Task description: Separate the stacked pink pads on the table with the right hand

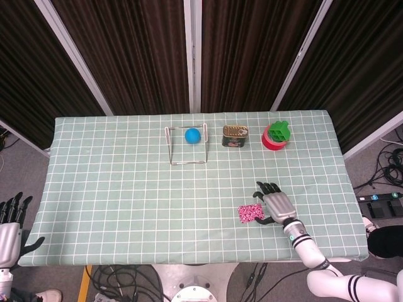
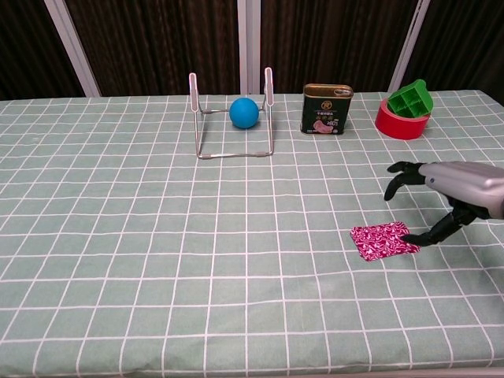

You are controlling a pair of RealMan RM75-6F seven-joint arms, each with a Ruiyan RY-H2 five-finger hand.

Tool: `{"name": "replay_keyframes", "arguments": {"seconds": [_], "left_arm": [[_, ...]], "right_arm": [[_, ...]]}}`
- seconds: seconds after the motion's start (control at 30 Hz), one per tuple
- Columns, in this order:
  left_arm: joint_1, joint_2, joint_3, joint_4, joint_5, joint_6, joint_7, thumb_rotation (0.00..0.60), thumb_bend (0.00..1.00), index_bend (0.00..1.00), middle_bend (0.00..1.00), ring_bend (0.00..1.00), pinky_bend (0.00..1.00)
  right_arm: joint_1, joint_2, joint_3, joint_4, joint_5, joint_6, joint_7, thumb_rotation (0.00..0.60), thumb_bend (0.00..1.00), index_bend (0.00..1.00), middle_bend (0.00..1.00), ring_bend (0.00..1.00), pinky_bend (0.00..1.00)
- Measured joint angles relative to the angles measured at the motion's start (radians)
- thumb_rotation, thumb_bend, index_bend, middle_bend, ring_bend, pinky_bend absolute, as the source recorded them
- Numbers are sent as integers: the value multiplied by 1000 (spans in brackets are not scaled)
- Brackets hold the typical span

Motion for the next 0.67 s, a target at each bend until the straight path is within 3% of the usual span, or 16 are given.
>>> {"name": "replay_keyframes", "arguments": {"seconds": [0.3,0.4,0.67], "left_arm": [[3,-12,-5,25,-2,6,-27,600,72,136,51,62,80],[0,-17,-8,28,2,8,-27,600,72,137,51,63,80],[-16,-19,-13,15,17,3,-12,600,72,136,51,62,80]], "right_arm": [[-139,129,9,-68,-141,294,142,474,157,208,1,0,0],[-197,194,-6,-94,-200,371,239,497,156,199,1,0,0],[-367,327,-62,-136,-358,577,405,494,157,197,0,0,0]]}}
